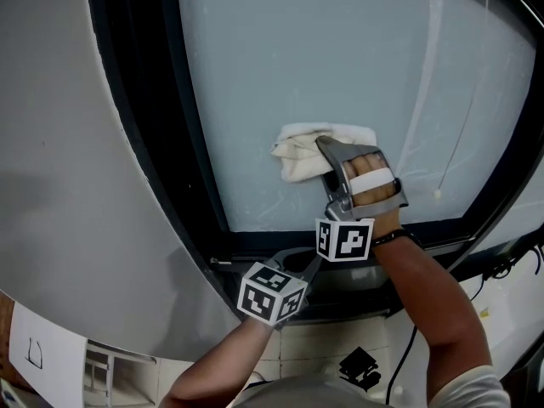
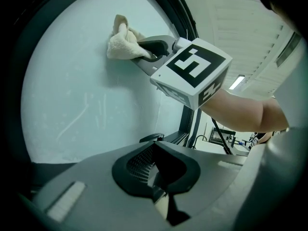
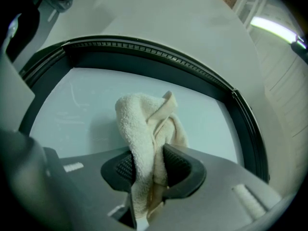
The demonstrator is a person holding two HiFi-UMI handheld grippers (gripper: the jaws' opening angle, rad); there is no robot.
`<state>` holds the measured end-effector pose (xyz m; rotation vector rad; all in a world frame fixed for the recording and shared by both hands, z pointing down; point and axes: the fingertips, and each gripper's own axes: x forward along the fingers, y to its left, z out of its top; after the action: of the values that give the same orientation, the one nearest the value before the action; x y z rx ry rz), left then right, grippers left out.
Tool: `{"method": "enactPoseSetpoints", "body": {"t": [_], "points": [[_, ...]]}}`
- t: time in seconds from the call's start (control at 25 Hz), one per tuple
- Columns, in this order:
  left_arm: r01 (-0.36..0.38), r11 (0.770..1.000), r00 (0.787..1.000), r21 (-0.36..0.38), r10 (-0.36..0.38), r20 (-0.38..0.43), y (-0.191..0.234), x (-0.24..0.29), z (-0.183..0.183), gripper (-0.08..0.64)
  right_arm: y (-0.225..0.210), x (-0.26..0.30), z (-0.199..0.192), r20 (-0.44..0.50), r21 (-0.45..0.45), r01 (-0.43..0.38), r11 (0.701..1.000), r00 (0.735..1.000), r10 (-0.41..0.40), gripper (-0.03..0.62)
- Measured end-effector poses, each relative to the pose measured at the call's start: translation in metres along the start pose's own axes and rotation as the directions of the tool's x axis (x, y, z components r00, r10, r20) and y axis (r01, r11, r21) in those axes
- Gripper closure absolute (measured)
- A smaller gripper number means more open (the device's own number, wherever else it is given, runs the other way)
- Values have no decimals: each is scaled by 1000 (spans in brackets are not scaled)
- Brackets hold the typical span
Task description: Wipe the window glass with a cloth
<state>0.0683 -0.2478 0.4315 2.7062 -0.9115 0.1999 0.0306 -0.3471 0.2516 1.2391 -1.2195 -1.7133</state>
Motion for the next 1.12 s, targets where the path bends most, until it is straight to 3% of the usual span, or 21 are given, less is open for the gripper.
{"method": "enactPoseSetpoints", "body": {"t": [1.12], "points": [[-28,998,998,-57,25,-50,13,-1,-35,545,91,-31,7,12,71,-145,987,989,145,477]]}}
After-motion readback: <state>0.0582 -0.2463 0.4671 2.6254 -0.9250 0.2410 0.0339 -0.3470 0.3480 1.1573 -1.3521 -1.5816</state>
